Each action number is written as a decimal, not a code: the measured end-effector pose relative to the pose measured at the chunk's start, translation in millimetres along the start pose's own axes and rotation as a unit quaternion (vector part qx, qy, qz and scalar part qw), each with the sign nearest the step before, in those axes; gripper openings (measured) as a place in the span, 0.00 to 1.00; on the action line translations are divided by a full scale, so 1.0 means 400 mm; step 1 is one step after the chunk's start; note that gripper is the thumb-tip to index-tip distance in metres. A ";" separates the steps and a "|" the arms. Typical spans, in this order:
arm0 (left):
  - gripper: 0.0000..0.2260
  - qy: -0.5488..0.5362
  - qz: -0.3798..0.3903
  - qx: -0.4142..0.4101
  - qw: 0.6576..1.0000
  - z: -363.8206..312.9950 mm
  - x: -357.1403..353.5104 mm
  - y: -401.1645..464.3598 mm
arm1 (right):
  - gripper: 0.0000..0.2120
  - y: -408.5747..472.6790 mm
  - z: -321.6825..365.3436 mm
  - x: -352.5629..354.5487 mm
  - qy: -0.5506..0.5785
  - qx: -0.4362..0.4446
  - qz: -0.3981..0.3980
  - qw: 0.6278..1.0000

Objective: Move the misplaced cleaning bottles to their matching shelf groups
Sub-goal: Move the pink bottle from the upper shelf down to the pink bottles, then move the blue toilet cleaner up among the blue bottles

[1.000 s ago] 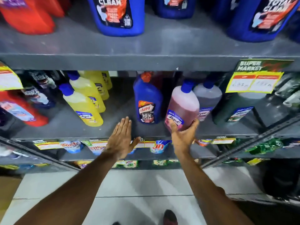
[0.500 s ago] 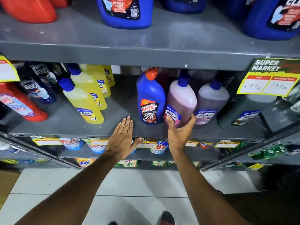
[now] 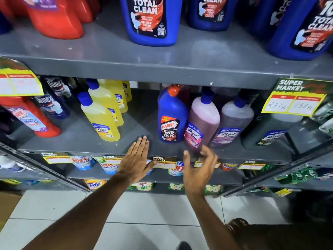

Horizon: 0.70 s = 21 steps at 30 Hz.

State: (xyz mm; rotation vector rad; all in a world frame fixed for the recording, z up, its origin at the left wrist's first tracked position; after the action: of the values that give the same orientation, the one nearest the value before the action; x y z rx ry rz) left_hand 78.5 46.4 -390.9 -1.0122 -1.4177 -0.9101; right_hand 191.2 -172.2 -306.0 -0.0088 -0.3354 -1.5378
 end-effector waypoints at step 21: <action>0.39 -0.009 0.002 0.006 1.000 0.015 0.005 -0.030 | 0.38 0.187 0.359 -0.290 -0.360 0.174 0.300 0.866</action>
State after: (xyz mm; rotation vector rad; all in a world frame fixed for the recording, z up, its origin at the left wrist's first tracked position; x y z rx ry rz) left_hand 65.0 48.0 -389.4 -1.0152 -1.4339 -0.8911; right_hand 234.8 -25.0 -179.0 -0.3795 -1.0945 -0.7823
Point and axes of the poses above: each hand's wrist, its own y-axis towards the middle knuckle, its own x-axis out of the back of the hand, z = x × y, the point moved 7 cm from there along y, towards the middle knuckle, and after that the axes turned 4 degrees about -x, right-handed, at the moved point
